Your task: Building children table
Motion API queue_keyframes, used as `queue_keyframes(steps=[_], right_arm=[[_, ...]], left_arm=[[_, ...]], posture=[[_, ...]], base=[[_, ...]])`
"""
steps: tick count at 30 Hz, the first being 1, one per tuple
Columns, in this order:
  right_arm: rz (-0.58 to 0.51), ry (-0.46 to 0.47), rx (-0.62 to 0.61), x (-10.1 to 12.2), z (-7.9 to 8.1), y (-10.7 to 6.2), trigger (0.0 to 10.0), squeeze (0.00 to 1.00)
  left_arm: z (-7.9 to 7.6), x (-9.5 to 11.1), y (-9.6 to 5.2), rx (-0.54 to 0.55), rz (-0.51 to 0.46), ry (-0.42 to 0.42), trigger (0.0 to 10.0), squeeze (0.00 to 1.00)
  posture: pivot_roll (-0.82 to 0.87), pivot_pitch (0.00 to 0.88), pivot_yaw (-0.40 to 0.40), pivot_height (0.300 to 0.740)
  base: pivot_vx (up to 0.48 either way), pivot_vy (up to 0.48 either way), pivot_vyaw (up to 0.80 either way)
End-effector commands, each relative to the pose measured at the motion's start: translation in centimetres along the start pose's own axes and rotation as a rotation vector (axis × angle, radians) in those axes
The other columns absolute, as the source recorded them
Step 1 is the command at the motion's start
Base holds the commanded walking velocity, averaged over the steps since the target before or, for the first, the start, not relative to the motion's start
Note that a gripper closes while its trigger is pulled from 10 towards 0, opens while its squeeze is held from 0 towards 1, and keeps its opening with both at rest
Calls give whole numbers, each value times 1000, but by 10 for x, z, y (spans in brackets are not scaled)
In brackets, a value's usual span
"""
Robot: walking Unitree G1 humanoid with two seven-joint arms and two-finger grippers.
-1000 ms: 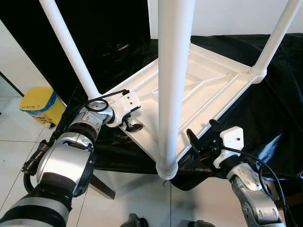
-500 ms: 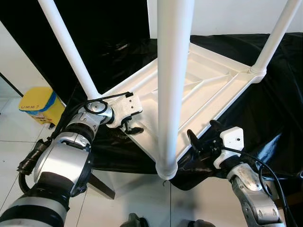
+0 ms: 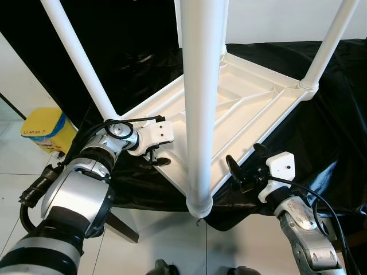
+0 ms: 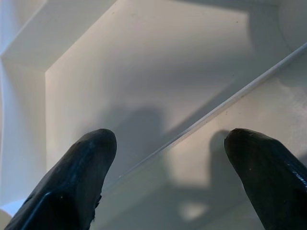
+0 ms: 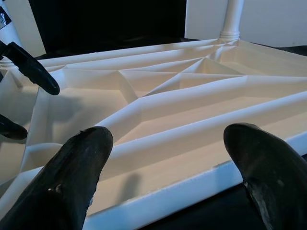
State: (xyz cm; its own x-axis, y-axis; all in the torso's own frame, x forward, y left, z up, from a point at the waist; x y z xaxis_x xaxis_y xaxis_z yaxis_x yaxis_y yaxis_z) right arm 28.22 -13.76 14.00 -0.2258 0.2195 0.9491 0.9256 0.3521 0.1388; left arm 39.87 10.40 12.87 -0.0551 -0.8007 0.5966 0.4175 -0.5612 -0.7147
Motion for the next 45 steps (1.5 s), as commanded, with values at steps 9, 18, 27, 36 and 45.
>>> queue_keyframes(steps=[9, 18, 27, 36, 45], right_arm=[[19, 7, -11, -4, 1, -5, 10000, 0], [20, 11, -15, -5, 3, -5, 10000, 0], [22, 14, -8, -6, 6, -6, 10000, 0], [21, 12, 10, -5, 7, -5, 10000, 0], [19, 9, 21, -5, 7, -4, 10000, 0]], left_arm=[[-24, -22, 10, -130, 93, -53, 0, 0], [-31, -24, 10, -191, 98, -68, 0, 0], [-29, -20, 12, -162, 29, -186, 0, 0], [-26, -25, 11, -113, -23, -352, 0, 0], [-25, -20, 8, -136, -54, -286, 10000, 0]], posture=[[-187, 100, 118, 740], [-187, 98, 127, 740], [-186, 89, 122, 740], [-179, 80, 112, 740], [-177, 79, 108, 740]], base=[[0, 0, 0], [0, 0, 0], [0, 0, 0], [0, 0, 0], [0, 0, 0]])
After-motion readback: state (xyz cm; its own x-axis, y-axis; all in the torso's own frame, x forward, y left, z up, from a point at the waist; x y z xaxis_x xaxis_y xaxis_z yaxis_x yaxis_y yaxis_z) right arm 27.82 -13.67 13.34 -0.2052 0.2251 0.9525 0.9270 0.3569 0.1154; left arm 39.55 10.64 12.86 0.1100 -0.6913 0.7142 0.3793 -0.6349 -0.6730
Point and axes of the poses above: a point about 5 cm out from each wrist's last joint towards the gripper, its own y axis pointing out of the wrist towards the gripper, its own x axis along the axis of the wrist's last joint, z = x × y, the point moved 4 cm from there along y, pointing out of the wrist towards the gripper, and after that the axes turned 10 degrees about -y, right-handed, at the moved point
